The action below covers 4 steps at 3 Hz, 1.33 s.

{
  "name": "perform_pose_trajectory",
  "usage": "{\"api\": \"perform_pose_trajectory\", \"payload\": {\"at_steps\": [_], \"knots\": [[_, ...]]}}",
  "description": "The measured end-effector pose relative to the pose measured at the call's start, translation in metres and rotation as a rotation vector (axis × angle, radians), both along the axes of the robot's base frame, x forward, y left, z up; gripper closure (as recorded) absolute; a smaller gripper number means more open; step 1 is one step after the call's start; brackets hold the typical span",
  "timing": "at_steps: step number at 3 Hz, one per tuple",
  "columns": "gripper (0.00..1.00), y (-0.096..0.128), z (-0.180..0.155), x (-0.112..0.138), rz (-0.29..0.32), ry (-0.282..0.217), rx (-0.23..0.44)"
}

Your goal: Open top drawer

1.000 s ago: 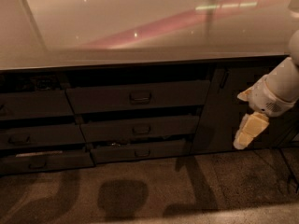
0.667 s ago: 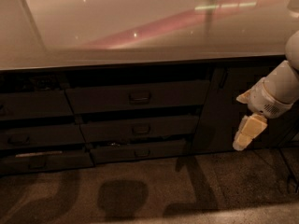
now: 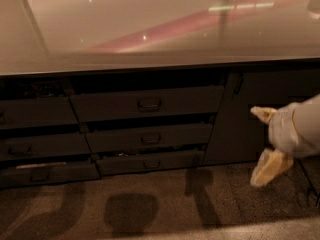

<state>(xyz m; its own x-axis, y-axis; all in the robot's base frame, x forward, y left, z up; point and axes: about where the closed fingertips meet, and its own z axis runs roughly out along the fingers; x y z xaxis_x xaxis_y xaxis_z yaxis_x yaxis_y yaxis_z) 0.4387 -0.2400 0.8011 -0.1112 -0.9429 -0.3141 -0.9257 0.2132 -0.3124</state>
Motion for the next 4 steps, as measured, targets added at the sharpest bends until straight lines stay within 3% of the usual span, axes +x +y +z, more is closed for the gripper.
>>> {"api": "perform_pose_trajectory", "payload": {"at_steps": [1, 2, 3, 4], "knots": [[0.00, -0.001, -0.014, -0.029, 0.023, -0.059, -0.013], [0.00, -0.002, -0.015, -0.029, 0.022, -0.058, -0.013], [0.00, 0.013, -0.022, -0.023, 0.034, -0.034, -0.049], [0.00, 0.072, -0.028, -0.012, 0.104, -0.059, -0.136]]}}
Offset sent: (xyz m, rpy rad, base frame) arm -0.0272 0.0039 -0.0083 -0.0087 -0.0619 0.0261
